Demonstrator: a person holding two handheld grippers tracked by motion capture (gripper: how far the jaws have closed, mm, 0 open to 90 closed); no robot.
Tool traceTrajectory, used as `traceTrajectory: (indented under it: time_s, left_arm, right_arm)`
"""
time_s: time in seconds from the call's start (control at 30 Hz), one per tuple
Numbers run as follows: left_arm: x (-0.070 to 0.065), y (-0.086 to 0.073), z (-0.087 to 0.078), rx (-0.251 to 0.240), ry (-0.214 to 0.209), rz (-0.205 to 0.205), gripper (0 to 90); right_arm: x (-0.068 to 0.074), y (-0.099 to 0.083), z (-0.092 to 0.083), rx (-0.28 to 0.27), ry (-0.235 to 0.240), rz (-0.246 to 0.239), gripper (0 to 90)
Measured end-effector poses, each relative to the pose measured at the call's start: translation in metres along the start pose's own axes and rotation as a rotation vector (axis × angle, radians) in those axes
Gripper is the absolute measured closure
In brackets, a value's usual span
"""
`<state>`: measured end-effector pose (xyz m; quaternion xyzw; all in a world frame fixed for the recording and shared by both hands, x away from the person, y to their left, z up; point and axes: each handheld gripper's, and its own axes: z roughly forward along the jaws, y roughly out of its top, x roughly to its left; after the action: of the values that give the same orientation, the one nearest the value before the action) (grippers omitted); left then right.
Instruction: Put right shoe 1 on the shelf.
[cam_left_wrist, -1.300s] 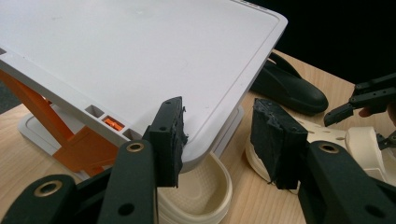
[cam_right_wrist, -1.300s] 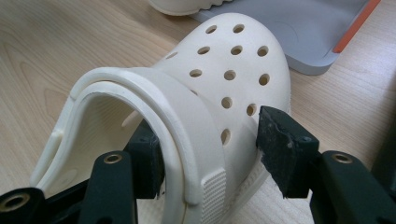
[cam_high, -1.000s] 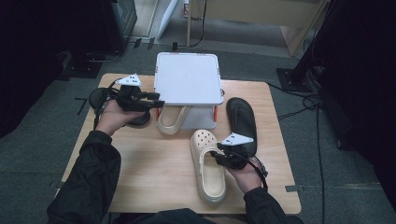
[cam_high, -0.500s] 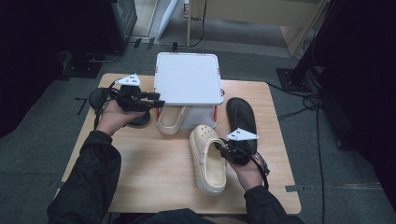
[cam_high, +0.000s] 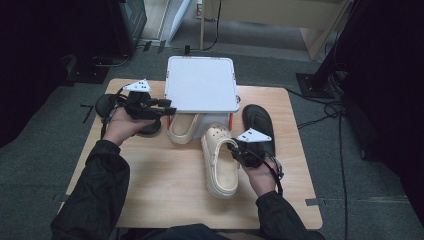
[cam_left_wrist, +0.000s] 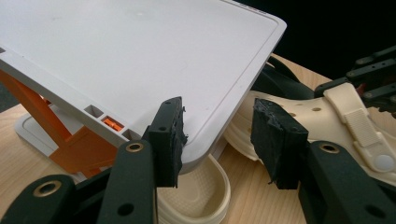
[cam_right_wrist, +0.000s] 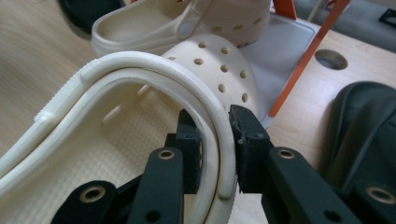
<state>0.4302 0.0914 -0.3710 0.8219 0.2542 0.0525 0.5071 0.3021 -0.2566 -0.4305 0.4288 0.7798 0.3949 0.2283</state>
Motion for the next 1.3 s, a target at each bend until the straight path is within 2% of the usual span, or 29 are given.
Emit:
traceTrajectory:
  time_s: [0.17, 0.3, 0.47, 0.57, 0.6, 0.7, 0.97, 1.0, 1.23, 1.3]
  left_arm:
    - [0.000, 0.000, 0.000, 0.001, 0.003, 0.003, 54.5]
    - [0.000, 0.000, 0.000, 0.001, 0.004, 0.003, 54.6]
    - [-0.001, 0.000, 0.000, -0.001, 0.007, 0.004, 54.5]
    - [0.000, -0.001, 0.000, -0.003, 0.005, 0.002, 54.5]
    - [-0.001, -0.001, 0.000, -0.003, 0.006, 0.003, 54.5]
    - [-0.001, 0.000, 0.000, 0.000, 0.009, 0.005, 54.5]
    - [0.000, 0.000, 0.000, 0.000, 0.006, -0.014, 56.5]
    - [0.000, 0.000, 0.000, 0.000, 0.007, -0.015, 56.4]
    - [0.000, 0.000, 0.000, -0.002, 0.003, -0.018, 56.5]
    - [0.000, 0.000, 0.000, -0.002, 0.005, -0.017, 56.5]
  right_arm:
    - [0.002, 0.011, 0.015, -0.007, -0.034, -0.032, 75.3]
    - [0.006, 0.020, 0.029, -0.003, -0.082, -0.096, 75.3]
    - [0.003, 0.024, 0.047, 0.018, -0.114, -0.094, 75.3]
    - [0.002, 0.024, 0.052, 0.018, -0.127, -0.108, 75.3]
    - [0.002, 0.025, 0.057, 0.019, -0.142, -0.126, 75.2]
    - [0.002, 0.025, 0.063, 0.018, -0.155, -0.131, 75.2]
    - [-0.002, 0.027, 0.072, -0.005, -0.143, -0.103, 75.0]
    - [-0.001, 0.028, 0.075, -0.011, -0.142, -0.119, 74.8]
    - [-0.001, 0.030, 0.084, -0.028, -0.141, -0.124, 74.5]
    - [-0.003, 0.031, 0.086, -0.035, -0.138, -0.142, 74.0]
